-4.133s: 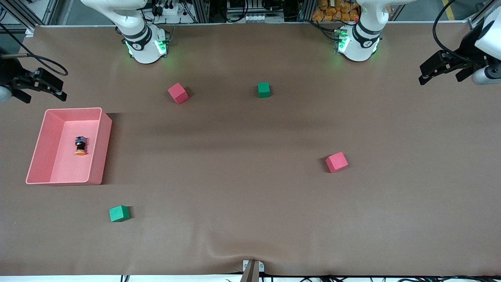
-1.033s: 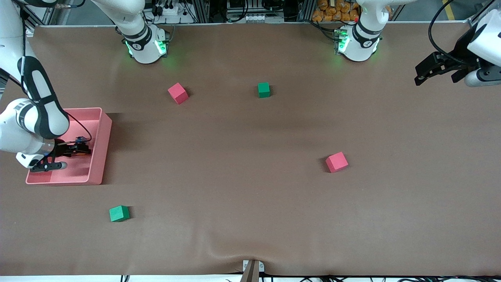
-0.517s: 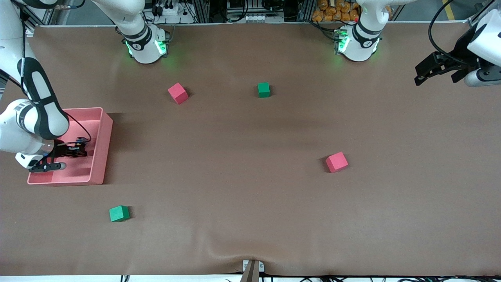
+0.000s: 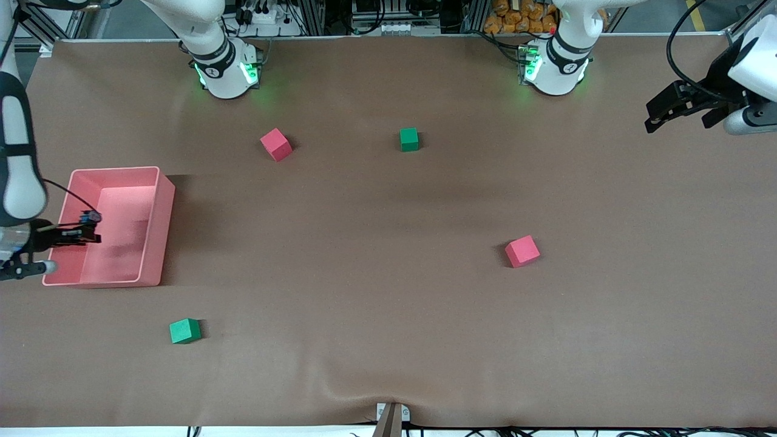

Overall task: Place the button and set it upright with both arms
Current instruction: 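Carry the button out of the tray toward the table middle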

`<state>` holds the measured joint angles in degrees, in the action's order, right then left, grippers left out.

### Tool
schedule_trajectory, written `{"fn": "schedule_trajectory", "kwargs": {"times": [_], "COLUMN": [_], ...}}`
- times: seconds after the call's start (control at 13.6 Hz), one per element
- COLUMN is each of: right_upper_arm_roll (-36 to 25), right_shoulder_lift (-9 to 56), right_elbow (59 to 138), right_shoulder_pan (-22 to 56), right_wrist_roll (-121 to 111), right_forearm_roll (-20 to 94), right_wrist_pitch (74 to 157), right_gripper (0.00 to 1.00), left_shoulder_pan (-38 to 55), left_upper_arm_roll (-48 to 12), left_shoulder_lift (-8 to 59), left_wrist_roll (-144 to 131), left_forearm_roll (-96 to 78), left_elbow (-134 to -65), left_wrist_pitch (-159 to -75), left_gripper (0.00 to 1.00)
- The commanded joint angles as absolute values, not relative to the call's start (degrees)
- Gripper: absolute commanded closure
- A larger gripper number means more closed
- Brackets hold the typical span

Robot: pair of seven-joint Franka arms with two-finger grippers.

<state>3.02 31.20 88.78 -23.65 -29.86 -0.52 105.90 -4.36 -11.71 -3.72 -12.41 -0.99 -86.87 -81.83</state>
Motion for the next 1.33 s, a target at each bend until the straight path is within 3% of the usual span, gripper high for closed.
{"fn": "schedule_trajectory", "kwargs": {"times": [0.0,0.22,0.59,0.89,1.25], "right_upper_arm_roll": [3.43,4.39,5.45,5.54,5.27], "right_shoulder_lift": [30.15,29.44,32.42,37.51,47.27], "right_elbow": [82.98,78.68,73.58,69.97,64.69], "right_shoulder_pan": [-18.83,-10.75,6.12,15.28,25.74], "right_wrist_roll": [-24.12,-9.63,15.79,23.11,28.91], "right_forearm_roll": [-1.06,-0.44,4.65,11.5,11.51], "right_wrist_pitch": [97.06,90.72,92.28,101.76,113.88], "right_gripper": [1.0,1.0,1.0,1.0,1.0], "left_shoulder_pan": [-4.66,-4.66,-4.57,-4.31,-4.22], "left_upper_arm_roll": [-11.87,-11.78,-11.69,-11.78,-11.87], "left_shoulder_lift": [-3.6,-3.34,-1.85,0.09,2.54], "left_wrist_roll": [-12.13,-12.04,-12.04,-12.13,-12.74], "left_forearm_roll": [-0.97,-0.88,-0.79,-0.79,-0.88], "left_elbow": [-86.22,-86.22,-86.22,-86.31,-86.48], "left_wrist_pitch": [-81.3,-81.3,-81.65,-83.14,-83.58], "left_gripper": [0.0,0.0,0.0,0.0,0.0]}}
